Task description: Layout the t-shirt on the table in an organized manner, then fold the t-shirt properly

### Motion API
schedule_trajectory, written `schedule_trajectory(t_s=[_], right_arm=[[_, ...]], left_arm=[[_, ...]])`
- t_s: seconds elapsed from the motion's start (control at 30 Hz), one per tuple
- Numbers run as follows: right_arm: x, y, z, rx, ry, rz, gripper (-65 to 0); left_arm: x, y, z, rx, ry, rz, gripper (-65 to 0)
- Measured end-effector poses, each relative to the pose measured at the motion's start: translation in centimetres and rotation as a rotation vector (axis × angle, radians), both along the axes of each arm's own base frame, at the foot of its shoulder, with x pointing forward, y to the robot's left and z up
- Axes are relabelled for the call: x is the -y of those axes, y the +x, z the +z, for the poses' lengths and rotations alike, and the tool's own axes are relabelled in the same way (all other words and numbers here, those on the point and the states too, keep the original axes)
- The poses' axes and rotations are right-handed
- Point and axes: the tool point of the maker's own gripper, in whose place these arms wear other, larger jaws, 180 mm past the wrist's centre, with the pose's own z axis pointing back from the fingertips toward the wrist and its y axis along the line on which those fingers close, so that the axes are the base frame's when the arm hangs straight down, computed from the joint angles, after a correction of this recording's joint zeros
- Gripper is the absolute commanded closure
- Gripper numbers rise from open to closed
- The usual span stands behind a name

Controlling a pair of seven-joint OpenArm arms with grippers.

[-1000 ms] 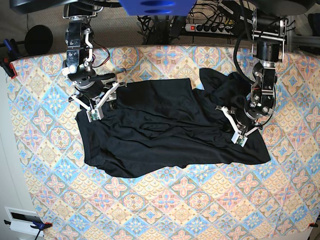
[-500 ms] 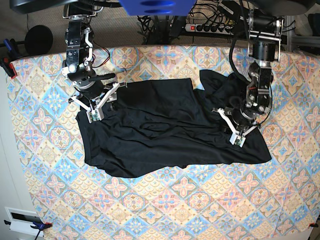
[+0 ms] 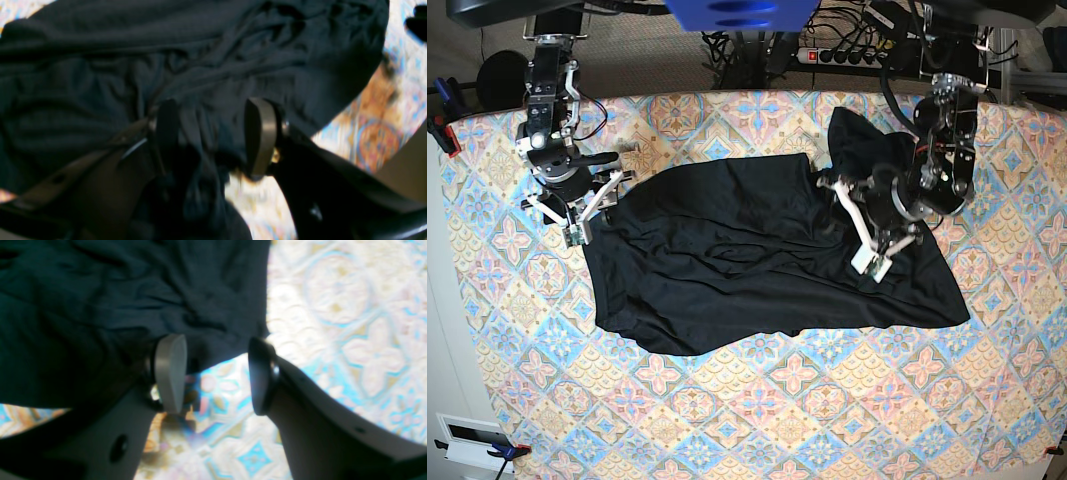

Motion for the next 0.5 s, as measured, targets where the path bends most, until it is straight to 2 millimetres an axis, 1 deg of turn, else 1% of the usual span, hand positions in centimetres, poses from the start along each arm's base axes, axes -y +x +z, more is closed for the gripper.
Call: schedule_trajectory(t_s=[0.1,0.2,0.23,0.33,0.43,0.5], right_arm=[[0.0,-0.1,0.1,0.006,0.001,0.008,-29.1],[-0.1,-1.4,-0.9,-0.032,0.006,0.01,-29.1],[-0.1,-1.6,-1.1,-0.043,0.006,0.01,-29.1],[-0.3,-1.2,-0.8,-0.026,0.01,0.014,-29.1],[-0.3,-1.2,-0.8,-0.025,0.009,0.014,-29.1],[-0.2,-1.2,-0.8,-0.027,0.009,0.014,-29.1]], left_arm=[[-0.7,-1.9,-1.5,-0.061,0.03,-0.008,-30.1],[-2.2,-2.8,-2.0,-0.072,0.072,-0.012,-30.1],[-2.8,-3.5,-2.5,-0.089,0.092,-0.016,-30.1],[-4.3,-6.3,-3.5,-0.145,0.148,-0.041,-30.1],[-5.7,-7.6,-4.2,-0.177,0.189,-0.051,-30.1],[-6.1,-8.5,-4.6,-0.196,0.2,-0.055,-29.9]])
